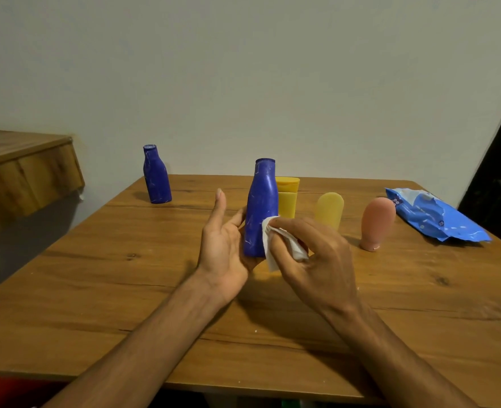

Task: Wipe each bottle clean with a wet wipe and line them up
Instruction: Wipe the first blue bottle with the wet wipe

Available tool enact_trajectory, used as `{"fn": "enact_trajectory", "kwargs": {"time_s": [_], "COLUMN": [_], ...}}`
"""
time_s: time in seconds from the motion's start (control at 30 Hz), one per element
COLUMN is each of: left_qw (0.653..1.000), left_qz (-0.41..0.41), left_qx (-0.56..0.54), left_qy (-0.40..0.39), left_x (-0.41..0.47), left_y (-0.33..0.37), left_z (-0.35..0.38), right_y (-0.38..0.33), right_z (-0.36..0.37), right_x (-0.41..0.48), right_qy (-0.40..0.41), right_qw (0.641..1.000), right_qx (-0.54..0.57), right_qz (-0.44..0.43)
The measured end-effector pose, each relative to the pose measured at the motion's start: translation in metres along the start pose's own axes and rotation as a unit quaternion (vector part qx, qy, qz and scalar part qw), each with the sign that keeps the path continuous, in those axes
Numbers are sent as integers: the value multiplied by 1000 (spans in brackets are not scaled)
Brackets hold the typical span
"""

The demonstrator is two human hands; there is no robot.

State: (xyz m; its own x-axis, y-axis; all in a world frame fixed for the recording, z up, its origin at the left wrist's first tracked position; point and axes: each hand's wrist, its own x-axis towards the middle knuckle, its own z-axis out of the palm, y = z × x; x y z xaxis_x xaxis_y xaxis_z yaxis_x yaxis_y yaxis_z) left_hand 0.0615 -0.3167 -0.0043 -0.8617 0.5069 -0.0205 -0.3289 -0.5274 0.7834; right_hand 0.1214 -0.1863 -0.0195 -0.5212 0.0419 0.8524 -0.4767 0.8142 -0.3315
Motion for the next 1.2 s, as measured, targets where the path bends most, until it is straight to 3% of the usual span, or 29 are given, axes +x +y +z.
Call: {"fn": "enact_trajectory", "kwargs": {"time_s": [0.4, 0.77, 1.0, 1.2], "left_qw": [999, 996, 994, 992], "left_qz": [-5, -37, -15, -20], "left_qx": [-26, -28, 10, -31], "left_qy": [-31, -73, -109, -117], "left_x": [3, 6, 5, 9], "left_y": [0, 1, 2, -2], "left_z": [-2, -5, -5, -9], "right_y": [6, 2, 5, 2], "right_z": [0, 2, 3, 1], "right_x": [1, -1, 0, 1], "right_qy": [-1, -28, -35, -29], "right_qw": [1000, 999, 999, 999], "right_qx": [11, 17, 17, 20], "right_qz": [25, -18, -6, -9]}}
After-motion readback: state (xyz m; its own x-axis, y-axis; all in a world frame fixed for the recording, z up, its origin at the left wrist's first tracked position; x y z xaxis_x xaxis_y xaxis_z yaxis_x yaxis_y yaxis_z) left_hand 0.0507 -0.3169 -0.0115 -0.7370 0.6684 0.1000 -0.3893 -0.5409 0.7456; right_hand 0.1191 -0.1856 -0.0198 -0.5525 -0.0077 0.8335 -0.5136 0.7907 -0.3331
